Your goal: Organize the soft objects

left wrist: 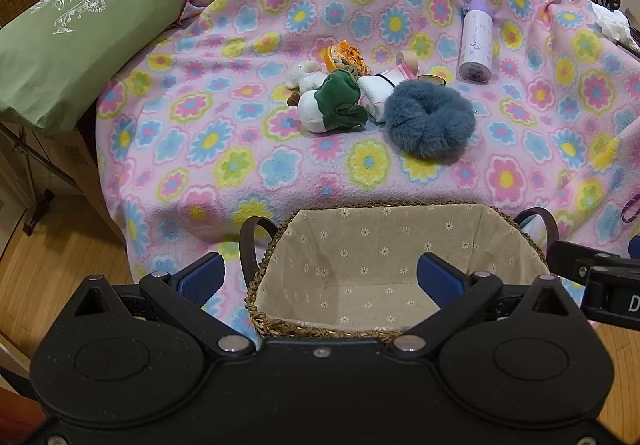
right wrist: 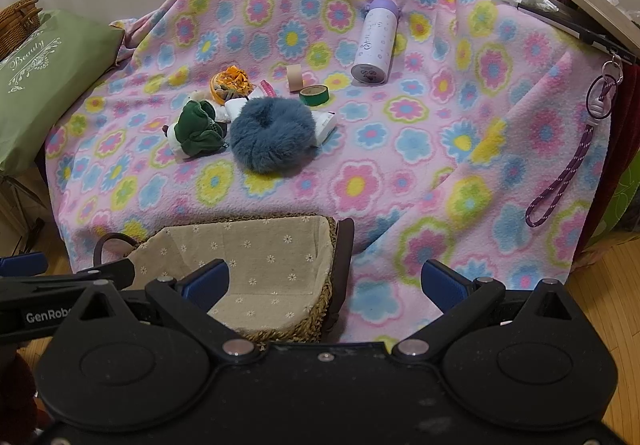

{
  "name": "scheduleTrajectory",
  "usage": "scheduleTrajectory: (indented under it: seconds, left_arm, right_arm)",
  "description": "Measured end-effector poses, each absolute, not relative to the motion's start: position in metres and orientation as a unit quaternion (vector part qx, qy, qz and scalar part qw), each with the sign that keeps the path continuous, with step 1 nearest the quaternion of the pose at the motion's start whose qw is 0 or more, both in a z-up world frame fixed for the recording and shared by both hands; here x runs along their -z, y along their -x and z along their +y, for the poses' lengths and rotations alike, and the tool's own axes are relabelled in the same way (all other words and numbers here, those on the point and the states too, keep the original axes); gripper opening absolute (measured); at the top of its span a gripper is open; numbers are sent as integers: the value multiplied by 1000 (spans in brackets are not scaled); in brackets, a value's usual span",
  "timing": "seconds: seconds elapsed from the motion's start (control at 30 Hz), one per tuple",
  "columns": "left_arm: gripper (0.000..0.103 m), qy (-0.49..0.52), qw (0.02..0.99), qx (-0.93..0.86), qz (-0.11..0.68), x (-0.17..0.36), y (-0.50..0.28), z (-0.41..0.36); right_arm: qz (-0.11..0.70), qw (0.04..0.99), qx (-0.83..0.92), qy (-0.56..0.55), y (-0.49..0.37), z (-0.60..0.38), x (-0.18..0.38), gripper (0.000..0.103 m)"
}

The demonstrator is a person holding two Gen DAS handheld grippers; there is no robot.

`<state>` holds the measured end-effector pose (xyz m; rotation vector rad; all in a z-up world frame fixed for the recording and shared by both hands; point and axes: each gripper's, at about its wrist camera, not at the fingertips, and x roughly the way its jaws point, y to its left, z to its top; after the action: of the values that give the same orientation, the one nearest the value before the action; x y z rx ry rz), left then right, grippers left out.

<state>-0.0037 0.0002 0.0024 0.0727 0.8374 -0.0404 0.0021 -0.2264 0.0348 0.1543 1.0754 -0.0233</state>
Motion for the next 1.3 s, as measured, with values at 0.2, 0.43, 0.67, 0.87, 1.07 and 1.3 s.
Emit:
scheduleTrajectory:
  seconds: [0.2,0.43,0.67,0.87,1.07,1.3]
  left_arm:
    - [99,-35,913,20,407,-2,3,0]
    - [99,-35,912,20,408,-2,3,0]
    - [99,-34,912,20,408,1,3,1]
    - [99,-33,912,21,409,1,3,1]
    - [99,-28,915,32,402,7,12,-2]
    - [99,-18,918,42,393,4,11,0]
  right_arm:
    - [512,856,11,-74,-2,-226,-35,103]
    - [511,856,11,-73,-2,-225,-35,103]
    - [511,856,11,-73,-2,-225,-35,103]
    - [511,856,10,-73,-2,-225,-35,103]
    - [509,857,7,-74,-2,-222,-35,103]
    - [512,856,2,-77,-2,-224,-34,103]
